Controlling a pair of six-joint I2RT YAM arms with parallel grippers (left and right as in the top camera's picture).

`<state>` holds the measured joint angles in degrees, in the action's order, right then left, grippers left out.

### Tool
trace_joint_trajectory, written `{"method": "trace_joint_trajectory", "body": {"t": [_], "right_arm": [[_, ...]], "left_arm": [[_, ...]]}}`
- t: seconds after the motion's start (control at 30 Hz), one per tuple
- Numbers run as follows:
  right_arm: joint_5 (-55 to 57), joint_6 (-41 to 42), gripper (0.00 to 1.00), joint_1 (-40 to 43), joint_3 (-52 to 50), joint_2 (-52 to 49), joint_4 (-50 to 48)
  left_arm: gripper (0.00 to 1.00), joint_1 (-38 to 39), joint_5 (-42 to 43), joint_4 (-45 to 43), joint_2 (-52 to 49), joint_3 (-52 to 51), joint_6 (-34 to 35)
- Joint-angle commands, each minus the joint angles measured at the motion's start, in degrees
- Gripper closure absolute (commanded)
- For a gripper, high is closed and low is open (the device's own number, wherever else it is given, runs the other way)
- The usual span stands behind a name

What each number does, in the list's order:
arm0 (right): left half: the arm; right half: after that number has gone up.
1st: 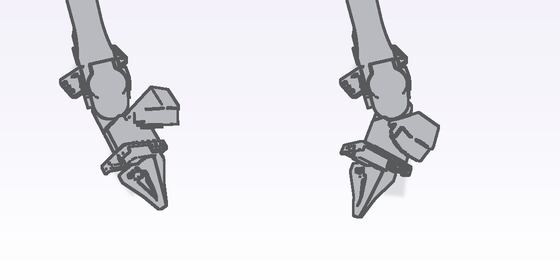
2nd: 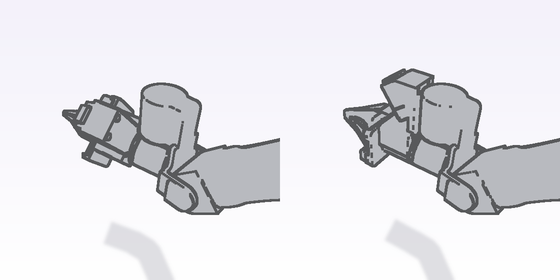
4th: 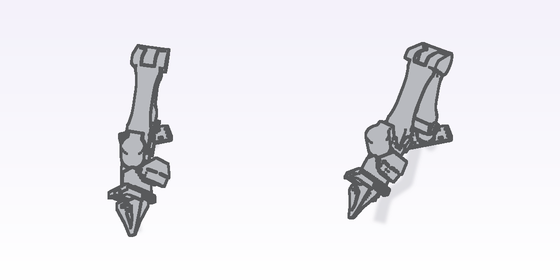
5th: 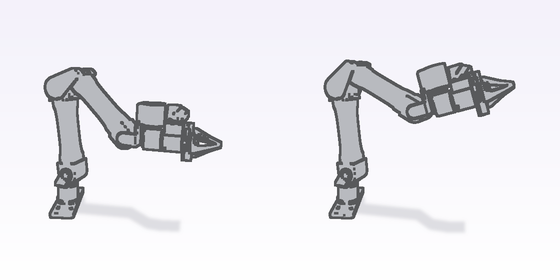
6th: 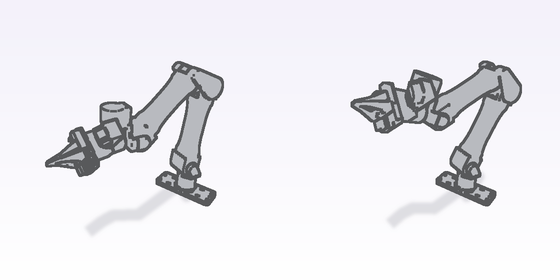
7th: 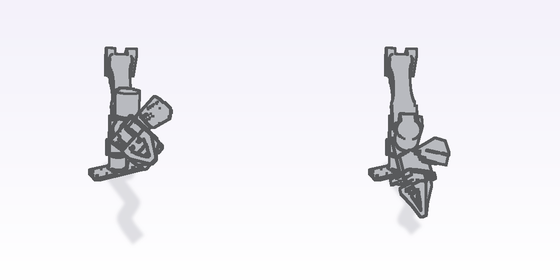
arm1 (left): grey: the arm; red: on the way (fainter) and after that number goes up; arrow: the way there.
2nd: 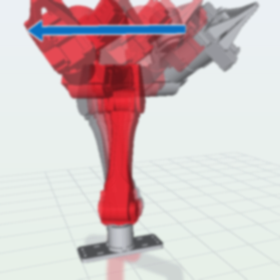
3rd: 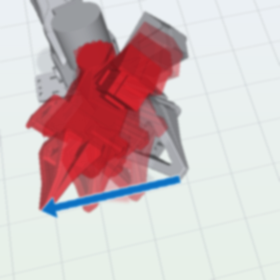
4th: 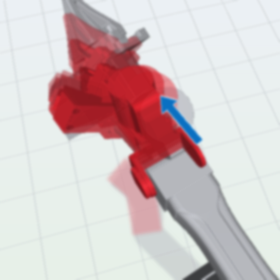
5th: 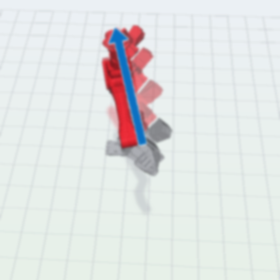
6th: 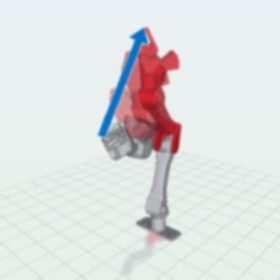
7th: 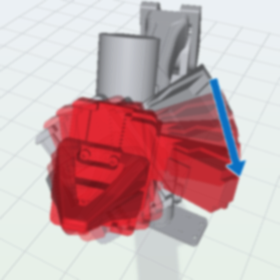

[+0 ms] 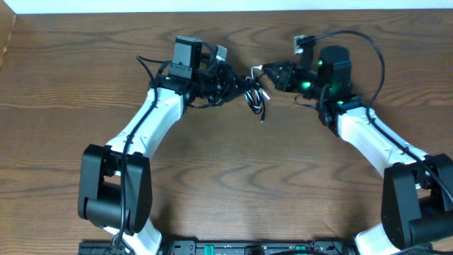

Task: Untangle cables

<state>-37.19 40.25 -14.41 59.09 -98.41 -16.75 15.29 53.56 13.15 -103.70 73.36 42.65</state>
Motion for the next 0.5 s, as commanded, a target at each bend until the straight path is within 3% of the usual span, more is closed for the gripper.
{"method": "trace_joint_trajectory", "body": {"t": [0.0,0.3,0.47], "right_arm": [[0.66,1.07,0.99,1.09,0.22,-0.17,0.11],[8.94,-1.11,0.99,2.08,0.22,-0.17,7.72],[13.07,-4.22,0.99,4.44,0.2,-0.17,14.36]], "left_arm": [[0.93,1.51,2.16,1.31,1.49,1.11,-12.02],[0.93,2.64,24.76,-5.35,1.49,1.11,-20.59],[0.93,2.62,25.99,-8.33,1.49,1.11,-20.2]]}}
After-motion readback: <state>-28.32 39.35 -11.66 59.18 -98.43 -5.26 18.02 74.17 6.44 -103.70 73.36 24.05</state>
